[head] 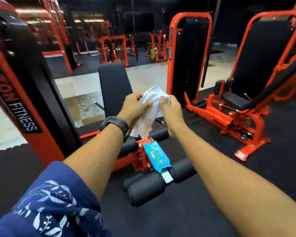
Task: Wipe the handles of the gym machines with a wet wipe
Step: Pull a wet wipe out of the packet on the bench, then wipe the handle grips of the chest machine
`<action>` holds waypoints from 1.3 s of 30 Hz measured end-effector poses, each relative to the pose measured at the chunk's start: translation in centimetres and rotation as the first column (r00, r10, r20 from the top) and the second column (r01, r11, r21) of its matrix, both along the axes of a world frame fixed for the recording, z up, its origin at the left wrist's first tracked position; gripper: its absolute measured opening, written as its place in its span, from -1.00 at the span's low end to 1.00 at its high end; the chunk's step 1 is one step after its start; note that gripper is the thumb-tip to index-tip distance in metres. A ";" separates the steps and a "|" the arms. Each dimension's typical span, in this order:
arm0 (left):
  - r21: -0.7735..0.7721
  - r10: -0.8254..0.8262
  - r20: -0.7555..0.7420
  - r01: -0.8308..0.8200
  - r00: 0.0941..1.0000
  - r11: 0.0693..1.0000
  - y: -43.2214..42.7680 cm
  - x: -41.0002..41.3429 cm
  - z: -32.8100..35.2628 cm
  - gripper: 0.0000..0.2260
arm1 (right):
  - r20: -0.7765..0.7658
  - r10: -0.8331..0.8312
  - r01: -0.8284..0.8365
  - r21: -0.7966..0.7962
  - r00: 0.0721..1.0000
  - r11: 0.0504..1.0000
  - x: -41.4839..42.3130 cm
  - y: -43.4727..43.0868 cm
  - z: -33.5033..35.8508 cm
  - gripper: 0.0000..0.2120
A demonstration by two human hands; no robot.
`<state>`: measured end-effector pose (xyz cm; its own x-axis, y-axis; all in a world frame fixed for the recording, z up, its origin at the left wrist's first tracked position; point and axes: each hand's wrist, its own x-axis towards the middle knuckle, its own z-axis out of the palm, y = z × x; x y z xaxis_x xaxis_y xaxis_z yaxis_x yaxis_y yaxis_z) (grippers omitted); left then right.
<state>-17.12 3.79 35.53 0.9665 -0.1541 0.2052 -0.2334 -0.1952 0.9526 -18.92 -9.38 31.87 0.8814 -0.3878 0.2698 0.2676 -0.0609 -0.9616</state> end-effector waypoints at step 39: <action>-0.050 0.984 0.034 -0.983 0.174 0.176 74.6 -43.7 -0.3 -0.87 | -0.074 0.905 -0.901 -0.157 0.418 0.403 -27.7 78.5 1.4 -0.86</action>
